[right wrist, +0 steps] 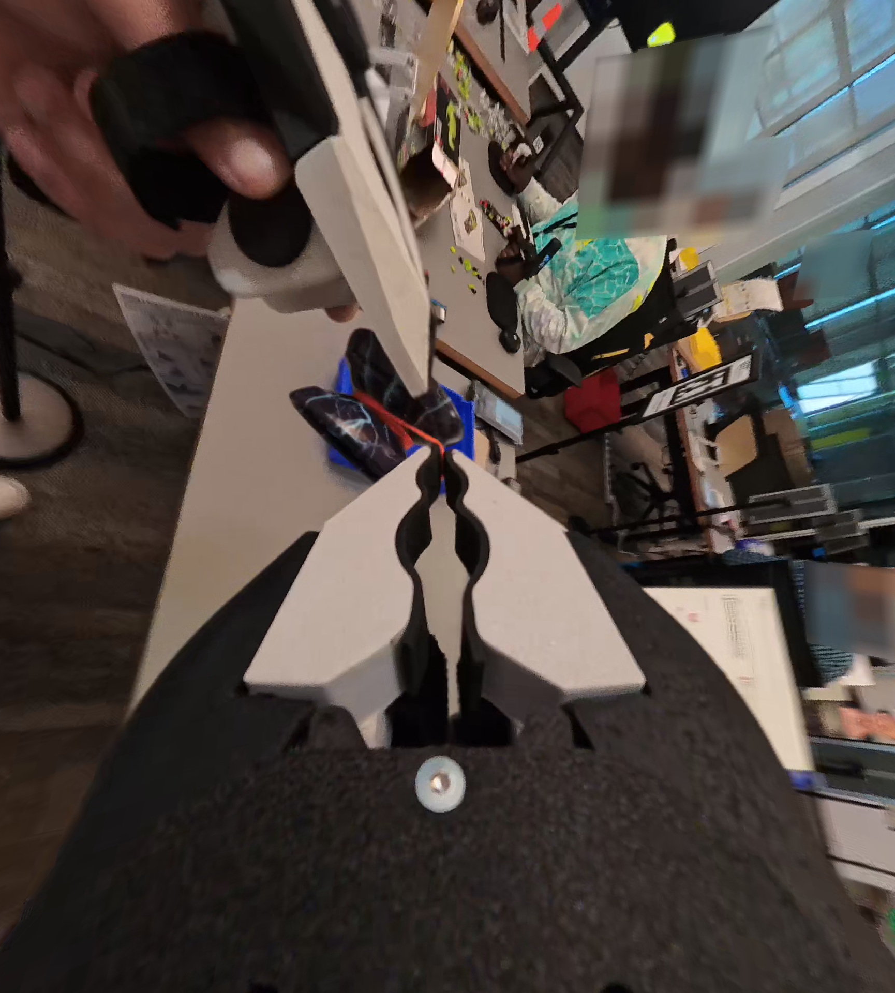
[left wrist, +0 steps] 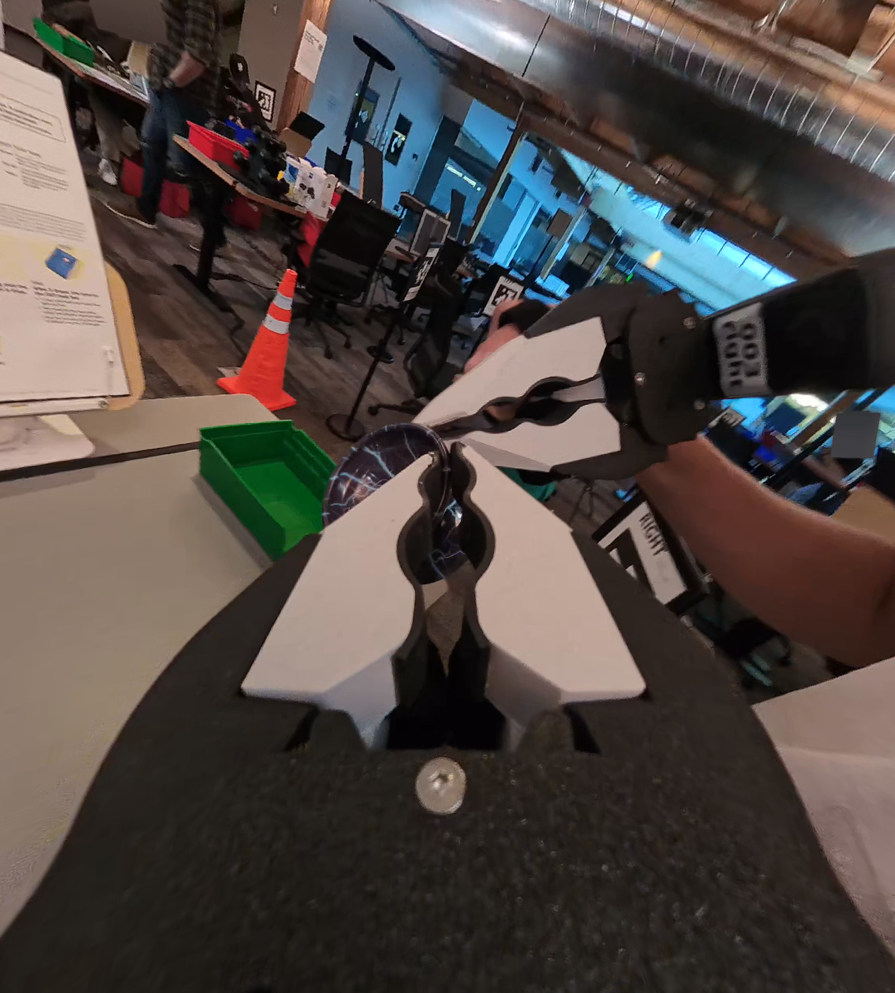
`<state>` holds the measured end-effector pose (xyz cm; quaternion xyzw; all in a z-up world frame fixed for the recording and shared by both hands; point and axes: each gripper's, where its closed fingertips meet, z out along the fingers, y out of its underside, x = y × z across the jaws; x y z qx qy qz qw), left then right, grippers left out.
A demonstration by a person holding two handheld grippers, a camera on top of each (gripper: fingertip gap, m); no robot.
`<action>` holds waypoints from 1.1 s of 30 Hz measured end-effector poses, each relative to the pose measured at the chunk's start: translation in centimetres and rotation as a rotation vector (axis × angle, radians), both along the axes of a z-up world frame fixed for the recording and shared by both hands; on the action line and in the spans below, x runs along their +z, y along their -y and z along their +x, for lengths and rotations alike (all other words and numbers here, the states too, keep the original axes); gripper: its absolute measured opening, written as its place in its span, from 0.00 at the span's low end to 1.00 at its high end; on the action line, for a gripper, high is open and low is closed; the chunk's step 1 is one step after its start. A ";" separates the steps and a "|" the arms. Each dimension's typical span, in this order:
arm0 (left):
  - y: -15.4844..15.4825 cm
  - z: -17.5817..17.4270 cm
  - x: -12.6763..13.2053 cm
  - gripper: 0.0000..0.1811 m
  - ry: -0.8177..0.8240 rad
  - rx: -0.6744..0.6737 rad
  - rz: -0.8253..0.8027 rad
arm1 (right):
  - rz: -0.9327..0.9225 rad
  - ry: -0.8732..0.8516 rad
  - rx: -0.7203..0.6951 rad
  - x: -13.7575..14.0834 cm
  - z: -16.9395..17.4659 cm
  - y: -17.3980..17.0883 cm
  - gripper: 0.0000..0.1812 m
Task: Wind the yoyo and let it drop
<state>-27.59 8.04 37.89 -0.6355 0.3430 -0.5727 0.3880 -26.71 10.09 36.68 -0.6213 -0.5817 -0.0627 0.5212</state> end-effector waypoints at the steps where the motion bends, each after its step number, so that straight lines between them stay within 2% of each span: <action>1: 0.0 -0.1 0.0 0.00 0.017 -0.006 -0.029 | -0.064 -0.075 -0.012 -0.2 0.1 0.0 0.00; 4: 0.2 -0.5 0.4 0.00 0.082 -0.024 -0.108 | -0.307 -0.351 -0.064 -1.1 1.5 -0.3 0.12; 8: 0.0 -1.2 1.1 0.00 0.153 -0.023 -0.174 | -0.589 -0.617 -0.177 -4.0 4.0 -0.9 0.24; 11: -0.3 -1.4 1.5 0.00 0.155 0.014 -0.125 | -0.741 -0.911 -0.171 -3.8 2.7 0.3 0.29; 13: -0.5 -1.4 1.5 0.00 0.106 0.056 -0.021 | -0.875 -1.230 -0.086 -1.9 1.0 1.8 0.35; 15: -0.4 -1.3 1.8 0.00 0.080 0.077 0.073 | -1.022 -1.495 -0.020 -0.8 -0.6 3.0 0.46; 17: 0.1 -1.1 2.4 0.00 0.089 0.069 0.130 | -1.135 -1.612 0.038 -0.5 -2.4 3.9 0.54; 18: 0.5 -0.9 2.7 0.00 0.097 0.056 0.149 | -1.174 -1.656 0.060 -0.4 -2.9 4.1 0.57; 20: 1.1 -0.7 3.0 0.00 0.118 0.030 0.166 | -1.212 -1.739 0.115 0.5 -2.8 3.9 0.55; 21: 1.4 -0.6 3.1 0.00 0.128 0.017 0.170 | -1.217 -1.760 0.134 0.8 -2.5 3.6 0.51; 22: 1.6 -0.5 3.1 0.00 0.135 0.006 0.175 | -1.222 -1.763 0.166 1.1 -2.2 3.6 0.43; 23: 1.8 -0.5 3.1 0.00 0.142 -0.001 0.181 | -1.233 -1.749 0.181 1.3 -2.1 3.6 0.39; 27: 2.6 -0.3 2.8 0.00 0.167 -0.043 0.191 | -1.242 -1.682 0.165 1.2 -2.2 3.9 0.33; 30: 2.9 -0.3 2.6 0.00 0.173 -0.070 0.176 | -1.249 -1.633 0.139 0.8 -2.2 4.3 0.33; 33: 3.8 -0.7 2.0 0.00 0.153 -0.155 0.092 | -1.147 -1.537 0.078 0.3 -2.2 4.9 0.32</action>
